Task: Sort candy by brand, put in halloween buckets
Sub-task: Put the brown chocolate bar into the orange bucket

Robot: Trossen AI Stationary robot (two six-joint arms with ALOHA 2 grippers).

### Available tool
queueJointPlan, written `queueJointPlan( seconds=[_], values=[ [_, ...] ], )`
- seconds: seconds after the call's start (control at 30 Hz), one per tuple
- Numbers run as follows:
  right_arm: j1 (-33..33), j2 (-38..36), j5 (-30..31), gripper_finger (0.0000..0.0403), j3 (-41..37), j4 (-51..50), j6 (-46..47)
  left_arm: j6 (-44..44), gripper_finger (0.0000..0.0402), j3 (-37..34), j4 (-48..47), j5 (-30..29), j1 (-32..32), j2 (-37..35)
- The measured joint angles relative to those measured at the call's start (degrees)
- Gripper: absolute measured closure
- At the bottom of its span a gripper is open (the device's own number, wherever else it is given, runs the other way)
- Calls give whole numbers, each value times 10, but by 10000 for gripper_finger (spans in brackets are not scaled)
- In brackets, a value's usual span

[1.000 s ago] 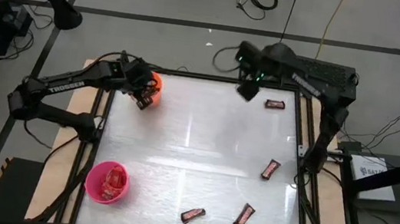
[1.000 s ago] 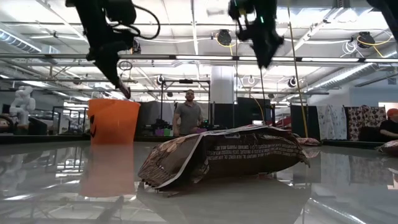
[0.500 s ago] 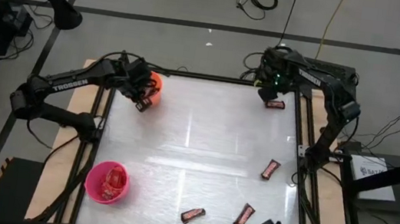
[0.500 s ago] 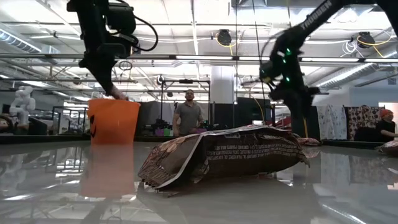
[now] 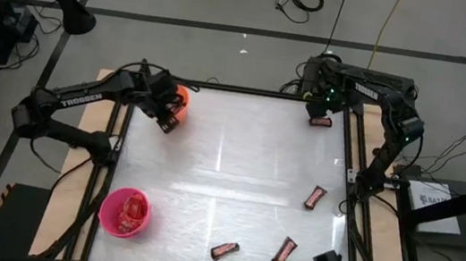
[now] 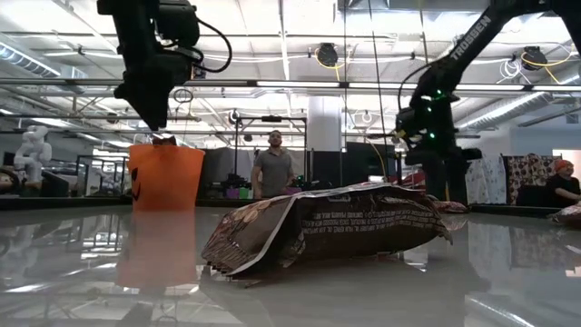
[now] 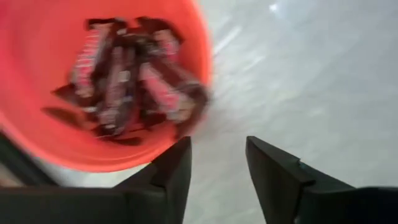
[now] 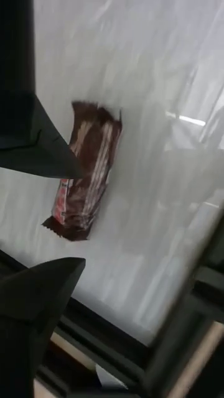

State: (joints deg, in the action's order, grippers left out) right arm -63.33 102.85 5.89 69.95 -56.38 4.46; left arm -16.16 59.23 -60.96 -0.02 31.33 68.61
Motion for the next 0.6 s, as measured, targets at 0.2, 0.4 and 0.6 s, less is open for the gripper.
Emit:
queueJointPlan(
  seconds=[0.2,0.4,0.6],
  values=[
    [-8,-1,-3,204,-5,7,18,-1,226,9,5,32,-12,-6],
    [-12,1,2,238,-18,-1,55,-1,226,9,5,30,-11,-7],
    [5,2,-33,274,-37,18,88,2,226,9,4,29,-15,-7]
  ],
)
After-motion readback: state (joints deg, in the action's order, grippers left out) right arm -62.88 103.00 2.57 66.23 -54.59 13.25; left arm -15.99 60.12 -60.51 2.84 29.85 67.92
